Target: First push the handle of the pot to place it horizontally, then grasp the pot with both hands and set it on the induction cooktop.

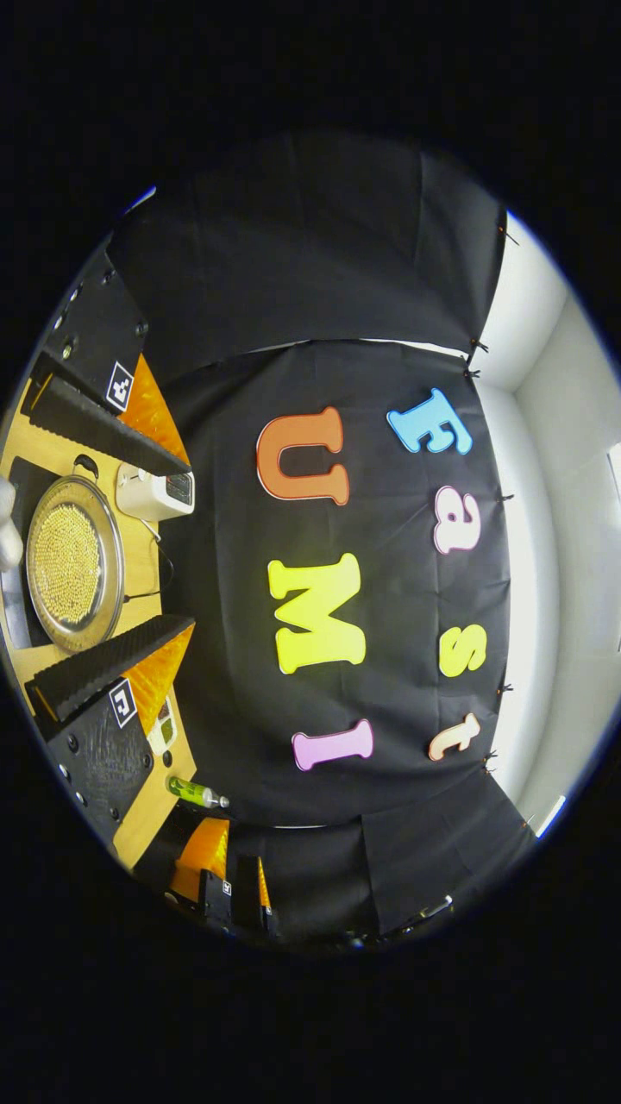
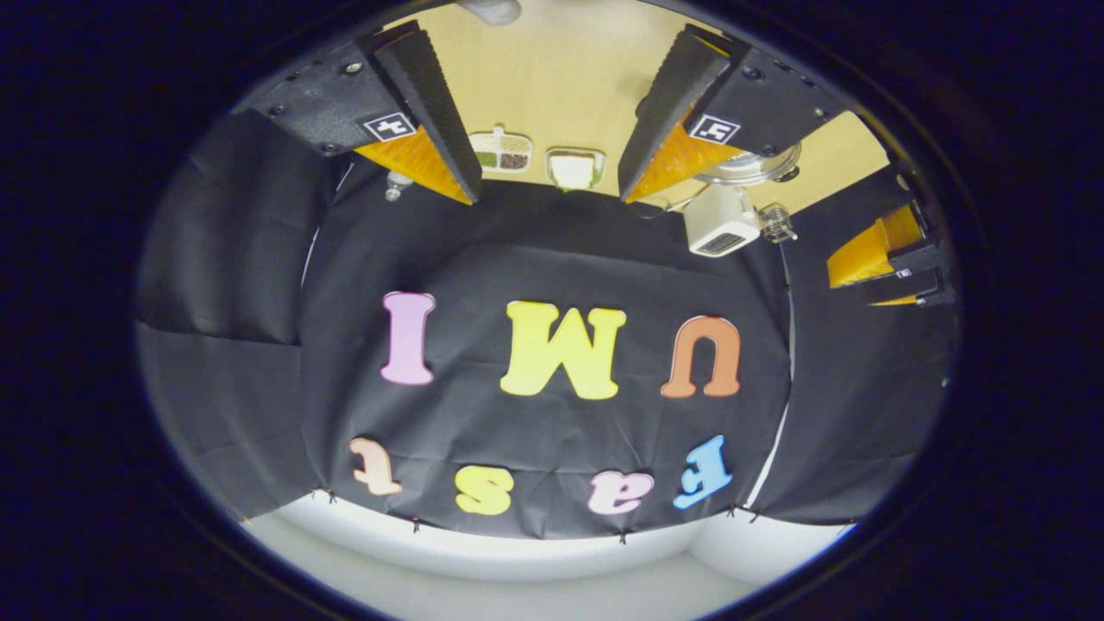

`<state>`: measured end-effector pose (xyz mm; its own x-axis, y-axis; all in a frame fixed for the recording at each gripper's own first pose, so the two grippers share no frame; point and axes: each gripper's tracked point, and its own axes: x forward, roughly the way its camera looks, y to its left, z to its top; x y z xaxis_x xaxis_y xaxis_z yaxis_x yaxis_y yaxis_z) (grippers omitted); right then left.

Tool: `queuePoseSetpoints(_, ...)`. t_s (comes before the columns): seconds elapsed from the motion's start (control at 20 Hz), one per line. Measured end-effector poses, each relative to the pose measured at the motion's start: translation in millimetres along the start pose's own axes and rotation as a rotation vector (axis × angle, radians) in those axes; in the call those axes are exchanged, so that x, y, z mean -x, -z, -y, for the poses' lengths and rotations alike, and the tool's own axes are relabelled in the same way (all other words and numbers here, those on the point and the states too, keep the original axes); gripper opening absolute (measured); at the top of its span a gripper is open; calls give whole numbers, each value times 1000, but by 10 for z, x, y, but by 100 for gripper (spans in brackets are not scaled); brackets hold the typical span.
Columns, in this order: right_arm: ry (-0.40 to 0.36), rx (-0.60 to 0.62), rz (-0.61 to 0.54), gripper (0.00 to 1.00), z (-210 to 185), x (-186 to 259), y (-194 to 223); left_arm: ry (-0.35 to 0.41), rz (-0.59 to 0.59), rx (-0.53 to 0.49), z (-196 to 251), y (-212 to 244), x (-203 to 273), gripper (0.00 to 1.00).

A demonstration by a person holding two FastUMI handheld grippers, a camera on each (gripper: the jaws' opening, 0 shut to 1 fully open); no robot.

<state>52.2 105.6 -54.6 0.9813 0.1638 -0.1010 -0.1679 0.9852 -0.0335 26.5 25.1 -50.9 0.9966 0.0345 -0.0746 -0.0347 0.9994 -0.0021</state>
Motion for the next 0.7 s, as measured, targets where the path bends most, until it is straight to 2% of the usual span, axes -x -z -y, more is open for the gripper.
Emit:
queuePoseSetpoints(0.35,77,-64,31,100,719,558,-281,32,5,4,502,-303,362,96)
queuePoseSetpoints(0.7,111,-100,66,100,1222,922,-430,58,21,12,946,-511,545,96)
